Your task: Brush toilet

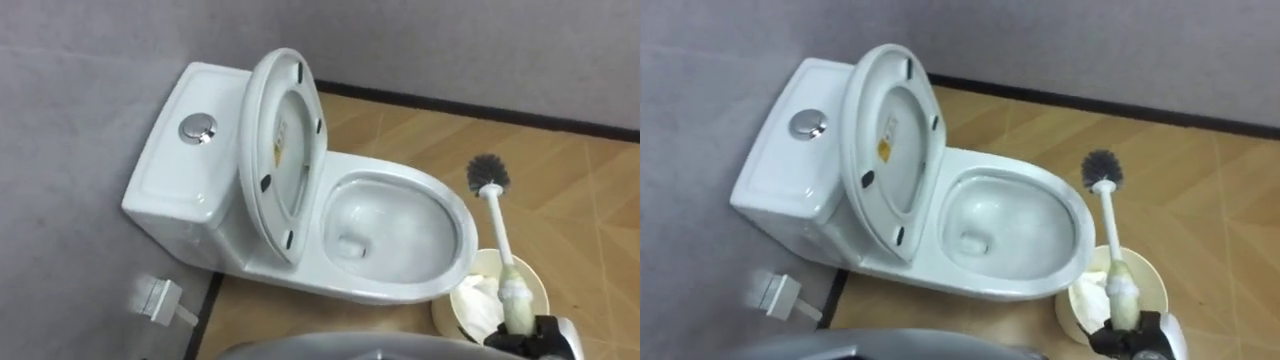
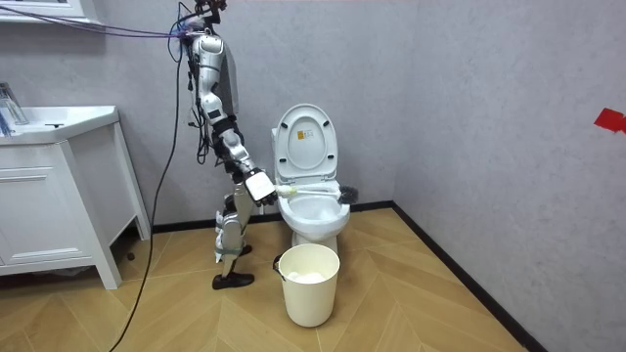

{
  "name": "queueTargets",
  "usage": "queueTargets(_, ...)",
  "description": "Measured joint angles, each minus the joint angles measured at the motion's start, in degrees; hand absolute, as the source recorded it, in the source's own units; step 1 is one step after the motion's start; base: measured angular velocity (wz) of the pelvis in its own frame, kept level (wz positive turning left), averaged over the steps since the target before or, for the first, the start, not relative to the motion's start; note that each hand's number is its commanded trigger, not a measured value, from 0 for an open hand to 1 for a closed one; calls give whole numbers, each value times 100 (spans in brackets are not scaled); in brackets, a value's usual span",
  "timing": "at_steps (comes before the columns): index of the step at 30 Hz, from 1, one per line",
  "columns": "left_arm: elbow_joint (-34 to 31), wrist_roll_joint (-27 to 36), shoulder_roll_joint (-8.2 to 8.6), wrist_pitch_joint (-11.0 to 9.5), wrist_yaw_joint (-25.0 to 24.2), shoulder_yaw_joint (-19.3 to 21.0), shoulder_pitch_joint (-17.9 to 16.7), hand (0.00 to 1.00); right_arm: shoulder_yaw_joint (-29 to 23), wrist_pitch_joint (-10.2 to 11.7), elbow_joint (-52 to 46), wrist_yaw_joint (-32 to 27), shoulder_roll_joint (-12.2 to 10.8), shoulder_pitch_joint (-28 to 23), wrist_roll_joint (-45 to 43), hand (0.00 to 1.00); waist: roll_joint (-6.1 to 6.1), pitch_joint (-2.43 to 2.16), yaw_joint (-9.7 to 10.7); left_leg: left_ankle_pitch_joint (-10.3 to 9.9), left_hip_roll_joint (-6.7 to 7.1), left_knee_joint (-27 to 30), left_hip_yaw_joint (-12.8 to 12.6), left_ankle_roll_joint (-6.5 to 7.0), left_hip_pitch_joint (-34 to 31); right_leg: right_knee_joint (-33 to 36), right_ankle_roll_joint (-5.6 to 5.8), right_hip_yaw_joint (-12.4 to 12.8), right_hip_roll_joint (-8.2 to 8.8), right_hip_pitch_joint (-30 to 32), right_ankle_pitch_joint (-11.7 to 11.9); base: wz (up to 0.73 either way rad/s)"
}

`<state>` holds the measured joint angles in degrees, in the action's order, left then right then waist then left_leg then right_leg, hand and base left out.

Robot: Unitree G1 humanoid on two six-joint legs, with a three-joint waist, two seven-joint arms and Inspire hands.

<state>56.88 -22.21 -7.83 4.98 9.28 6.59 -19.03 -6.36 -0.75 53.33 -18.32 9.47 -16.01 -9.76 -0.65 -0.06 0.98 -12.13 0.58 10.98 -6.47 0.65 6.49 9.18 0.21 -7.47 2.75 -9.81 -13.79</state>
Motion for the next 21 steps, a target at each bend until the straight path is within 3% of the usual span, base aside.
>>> queueTargets(4,-2,3,34,11,-103,-2,134,0,2,0,-1,-153,-13,-72,297,100,107,-17,40,-105,-44,-10,-160,-1,58,50,3,198,-39,49,-1,-26)
queueTargets(13,13,-6,30,225,-142,-8,205,0,4,-63,49,-238,-66,-168,363,100,138,-12,174,-105,-76,-16,-319,-1,114,63,2,372,-72,66,1,-8)
queueTargets(14,12,-4,31,235,-145,-4,208,0,3,-63,75,-238,-66,-168,361,83,143,-6,174,-106,-80,-16,-329,-2,120,48,-1,429,-83,79,0,-7)
queueTargets(15,10,-3,30,239,-145,-3,223,0,3,-63,96,-237,-66,-167,361,52,142,-5,175,-106,-81,-18,-335,-2,121,48,-1,441,-85,82,-1,-4)
queueTargets(16,11,-3,30,248,-145,-3,256,0,3,-63,191,-236,-66,-144,362,0,141,-2,175,-107,-83,-27,-340,-4,124,50,-1,457,-89,87,-1,0)
queueTargets(21,69,5,30,278,-151,-1,257,0,4,-166,469,-146,-74,-89,358,0,131,5,166,-108,-87,-144,-392,-4,183,71,3,580,-114,132,5,-9)
